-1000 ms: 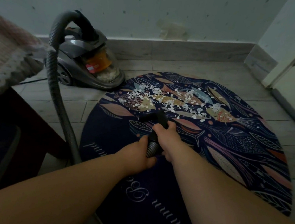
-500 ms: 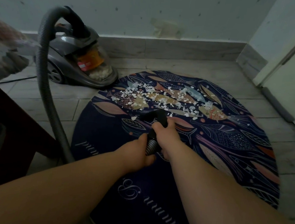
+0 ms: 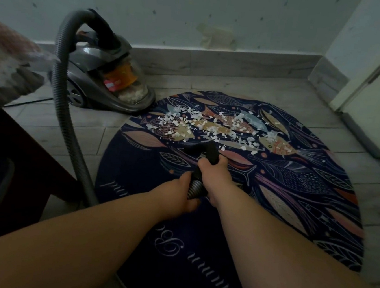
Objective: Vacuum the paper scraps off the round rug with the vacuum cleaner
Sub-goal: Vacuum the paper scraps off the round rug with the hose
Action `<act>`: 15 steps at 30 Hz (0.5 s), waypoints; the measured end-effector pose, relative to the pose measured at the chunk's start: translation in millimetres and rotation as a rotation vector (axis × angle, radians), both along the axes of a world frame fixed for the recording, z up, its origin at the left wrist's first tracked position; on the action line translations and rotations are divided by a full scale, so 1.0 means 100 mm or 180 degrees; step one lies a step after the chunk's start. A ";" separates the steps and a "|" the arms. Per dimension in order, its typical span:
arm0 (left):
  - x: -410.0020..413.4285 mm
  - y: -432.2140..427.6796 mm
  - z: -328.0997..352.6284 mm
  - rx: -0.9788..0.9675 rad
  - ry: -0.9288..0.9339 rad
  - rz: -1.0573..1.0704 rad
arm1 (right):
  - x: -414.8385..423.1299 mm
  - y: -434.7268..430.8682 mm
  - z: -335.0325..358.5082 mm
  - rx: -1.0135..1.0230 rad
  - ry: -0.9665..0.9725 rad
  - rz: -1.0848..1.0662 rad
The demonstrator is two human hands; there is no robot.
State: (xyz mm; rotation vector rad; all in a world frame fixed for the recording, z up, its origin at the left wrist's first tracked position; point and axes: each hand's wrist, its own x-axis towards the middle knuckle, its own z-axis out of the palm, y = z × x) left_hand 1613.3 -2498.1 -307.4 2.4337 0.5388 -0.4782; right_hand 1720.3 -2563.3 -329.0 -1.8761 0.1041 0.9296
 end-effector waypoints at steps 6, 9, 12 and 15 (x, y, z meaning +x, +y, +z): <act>0.16 -0.14 -0.05 -0.0134 -0.0012 -0.0120 | 0.12 -0.20 0.05 -0.0086 0.0038 -0.0188; 0.21 -0.20 -0.05 -0.0187 -0.0046 -0.0149 | 0.15 -0.29 0.07 -0.0110 0.0017 -0.0243; 0.25 -0.25 -0.05 -0.0253 -0.0134 -0.0170 | 0.19 -0.36 0.07 -0.0090 0.0012 -0.0352; 0.33 -0.32 -0.05 -0.0362 -0.0224 -0.0170 | 0.26 -0.46 0.06 -0.0044 0.0009 -0.0491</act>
